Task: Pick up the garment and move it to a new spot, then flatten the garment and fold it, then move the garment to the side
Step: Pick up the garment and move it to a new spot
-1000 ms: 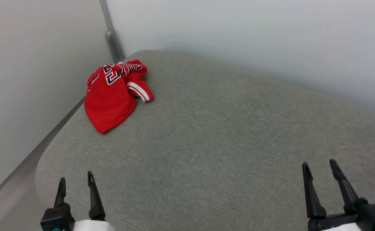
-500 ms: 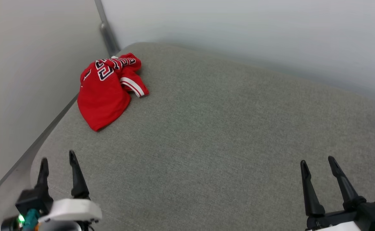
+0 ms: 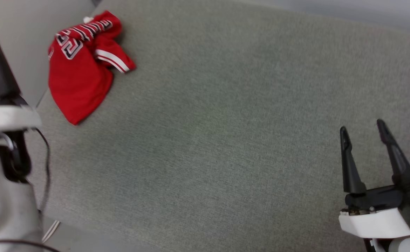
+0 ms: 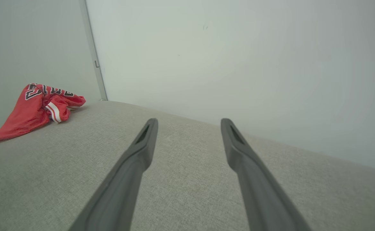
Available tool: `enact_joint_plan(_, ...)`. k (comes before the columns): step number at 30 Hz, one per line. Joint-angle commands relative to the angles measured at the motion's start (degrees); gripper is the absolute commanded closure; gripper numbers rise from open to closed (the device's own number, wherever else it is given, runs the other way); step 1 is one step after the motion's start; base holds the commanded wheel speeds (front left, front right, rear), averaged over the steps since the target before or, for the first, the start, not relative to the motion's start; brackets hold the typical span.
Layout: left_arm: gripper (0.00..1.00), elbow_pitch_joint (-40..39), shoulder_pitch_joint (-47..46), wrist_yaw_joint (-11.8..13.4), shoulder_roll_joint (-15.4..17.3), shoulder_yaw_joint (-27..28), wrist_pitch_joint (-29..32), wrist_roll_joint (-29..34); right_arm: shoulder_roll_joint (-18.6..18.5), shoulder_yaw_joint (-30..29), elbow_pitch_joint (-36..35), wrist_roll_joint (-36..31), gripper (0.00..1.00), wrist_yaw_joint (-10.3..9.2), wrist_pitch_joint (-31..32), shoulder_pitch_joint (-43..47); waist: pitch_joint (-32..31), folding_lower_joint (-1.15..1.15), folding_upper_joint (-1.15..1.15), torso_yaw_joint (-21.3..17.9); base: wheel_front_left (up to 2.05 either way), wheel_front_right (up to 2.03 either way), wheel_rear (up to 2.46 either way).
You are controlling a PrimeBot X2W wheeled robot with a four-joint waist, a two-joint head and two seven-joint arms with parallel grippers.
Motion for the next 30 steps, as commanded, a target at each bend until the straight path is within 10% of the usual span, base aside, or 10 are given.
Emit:
enact_joint_plan(1, 0.00, 0.9, -1.9, -0.3, 0.7, 0.1, -0.1, 0.2, -0.1, -0.3, -0.5, -0.6, 0.00, -0.02, -0.1, -1.2, 5.4, -0.01, 0.00, -1.7, 0.00, 0.00, 0.00)
enact_joint_plan(16, 0.00, 23.5, -27.6, -3.2, 17.2, -0.6, 5.1, -5.2, -0.3, -1.0, -12.2, -6.8, 0.00, -0.02, -0.1, -6.5, 19.6, -0.01, 0.00, -5.5, 0.00, 0.00, 0.00)
enact_joint_plan(30, 0.00, 33.7, -29.8, -3.3, 27.7, -20.0, 40.1, -38.7, -1.8, -0.3, -18.2, -8.2, 0.00, -0.02, -0.1, -6.6, 25.9, -0.01, 0.00, -7.4, 0.00, 0.00, 0.00)
